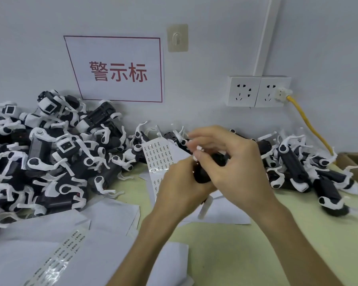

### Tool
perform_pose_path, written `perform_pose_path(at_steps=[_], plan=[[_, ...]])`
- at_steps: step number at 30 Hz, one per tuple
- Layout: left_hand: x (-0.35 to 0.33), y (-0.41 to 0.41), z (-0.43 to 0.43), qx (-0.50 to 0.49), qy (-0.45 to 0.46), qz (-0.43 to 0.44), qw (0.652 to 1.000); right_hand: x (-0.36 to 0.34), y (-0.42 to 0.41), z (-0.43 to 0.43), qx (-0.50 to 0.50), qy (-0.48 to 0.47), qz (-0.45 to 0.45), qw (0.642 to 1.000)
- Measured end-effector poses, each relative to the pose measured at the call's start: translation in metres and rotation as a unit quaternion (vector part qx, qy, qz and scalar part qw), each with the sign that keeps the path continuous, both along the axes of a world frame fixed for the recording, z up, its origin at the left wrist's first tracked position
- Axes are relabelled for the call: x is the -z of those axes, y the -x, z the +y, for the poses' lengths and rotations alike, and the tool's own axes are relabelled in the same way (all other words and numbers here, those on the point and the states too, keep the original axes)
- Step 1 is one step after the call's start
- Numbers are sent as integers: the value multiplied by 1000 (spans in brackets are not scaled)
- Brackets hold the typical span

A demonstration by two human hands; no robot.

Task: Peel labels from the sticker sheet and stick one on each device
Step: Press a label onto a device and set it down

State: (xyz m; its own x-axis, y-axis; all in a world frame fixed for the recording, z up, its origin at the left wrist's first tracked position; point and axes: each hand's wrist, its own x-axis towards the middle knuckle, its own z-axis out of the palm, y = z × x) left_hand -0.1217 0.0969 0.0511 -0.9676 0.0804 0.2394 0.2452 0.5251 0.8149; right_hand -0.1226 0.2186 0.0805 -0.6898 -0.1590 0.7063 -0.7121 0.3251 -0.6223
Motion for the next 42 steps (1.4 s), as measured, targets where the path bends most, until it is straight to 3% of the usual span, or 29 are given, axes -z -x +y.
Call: perform_pose_path(at_steps=[3,7,9,12,15,21,25,27,30,33,36,38,42], plan=[[-1,5,-10,-2,-132,1,991,-9,0,7,17,35,14,999],[-5,7,-19,-4,-314,-31,949,-16,-1,17,-4,153,-10,988],[-8,5,-20,7,-394,-42,918,-18,1,19,-5,165,-72,984],[-11,4,-18,35,-515,-34,856,-12,6,15,-34,140,-239,960],[-9,4,-17,66,-570,-33,818,-3,8,7,-85,133,-335,929],[-9,8,-35,230,-501,-13,834,-4,14,9,-94,293,-305,901],[-15,6,-49,299,-472,-67,827,-12,17,32,-123,339,-259,896],[-18,2,-47,288,-463,-119,830,-17,16,41,-150,293,-241,913],[-15,0,-41,259,-317,-115,905,-17,14,49,-152,178,-217,948],[-12,-1,-37,269,-219,-103,932,-19,10,52,-166,121,-200,958],[-14,-1,-29,242,-239,-86,937,-21,8,50,-144,90,-177,970],[-13,-2,-22,215,-266,-68,937,-20,9,46,-67,73,-129,987],[-11,-1,-11,144,-322,-39,935,-24,7,42,31,189,29,981]])
